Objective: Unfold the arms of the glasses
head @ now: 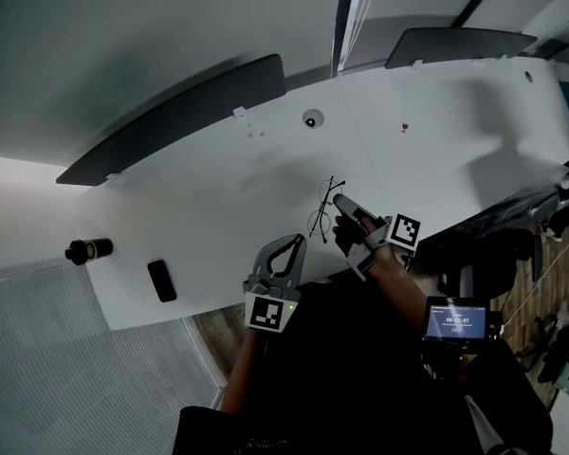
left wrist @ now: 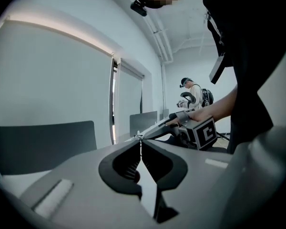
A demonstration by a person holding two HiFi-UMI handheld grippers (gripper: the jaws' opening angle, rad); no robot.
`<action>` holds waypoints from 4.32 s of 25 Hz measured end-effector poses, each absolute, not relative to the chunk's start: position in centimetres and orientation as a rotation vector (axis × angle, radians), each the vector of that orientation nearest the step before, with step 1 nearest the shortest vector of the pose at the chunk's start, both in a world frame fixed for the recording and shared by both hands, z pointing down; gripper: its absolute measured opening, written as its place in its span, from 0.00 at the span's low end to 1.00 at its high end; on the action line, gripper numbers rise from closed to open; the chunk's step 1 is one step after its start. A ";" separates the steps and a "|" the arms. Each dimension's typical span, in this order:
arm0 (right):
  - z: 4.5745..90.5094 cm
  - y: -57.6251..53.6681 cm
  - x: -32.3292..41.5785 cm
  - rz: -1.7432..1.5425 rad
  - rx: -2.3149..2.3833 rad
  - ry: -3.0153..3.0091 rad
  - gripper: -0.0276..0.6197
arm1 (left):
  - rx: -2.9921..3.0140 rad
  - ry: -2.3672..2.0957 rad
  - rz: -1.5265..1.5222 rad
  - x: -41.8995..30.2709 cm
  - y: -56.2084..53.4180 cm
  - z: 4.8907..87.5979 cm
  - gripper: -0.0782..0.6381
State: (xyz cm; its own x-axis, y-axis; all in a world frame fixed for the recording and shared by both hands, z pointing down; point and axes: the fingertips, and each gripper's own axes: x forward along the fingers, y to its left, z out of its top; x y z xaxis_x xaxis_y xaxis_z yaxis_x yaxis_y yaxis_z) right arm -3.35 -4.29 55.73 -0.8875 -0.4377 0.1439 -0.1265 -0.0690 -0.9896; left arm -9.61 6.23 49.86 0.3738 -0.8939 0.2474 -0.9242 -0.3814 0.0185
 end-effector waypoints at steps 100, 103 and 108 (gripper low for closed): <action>34.8 -2.8 -5.1 -0.986 -0.030 2.724 0.07 | 2.489 -0.944 -0.324 -9.8 5.2 35.8 0.18; 35.2 -1.8 -5.7 -0.895 -0.025 2.803 0.07 | 2.351 -0.947 -0.318 -10.1 3.8 37.2 0.22; 35.6 -0.8 -6.2 -0.870 0.016 2.829 0.07 | 2.326 -0.801 -0.273 -7.9 3.7 37.3 0.23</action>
State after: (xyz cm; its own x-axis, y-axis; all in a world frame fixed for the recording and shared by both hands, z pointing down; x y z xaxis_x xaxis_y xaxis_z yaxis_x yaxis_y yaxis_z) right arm -6.19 -0.79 35.63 -0.9834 -0.0430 -0.1762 0.0634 0.8286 -0.5562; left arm -7.89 3.73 37.34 0.7914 -0.6111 0.0147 -0.4747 -0.5993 0.6446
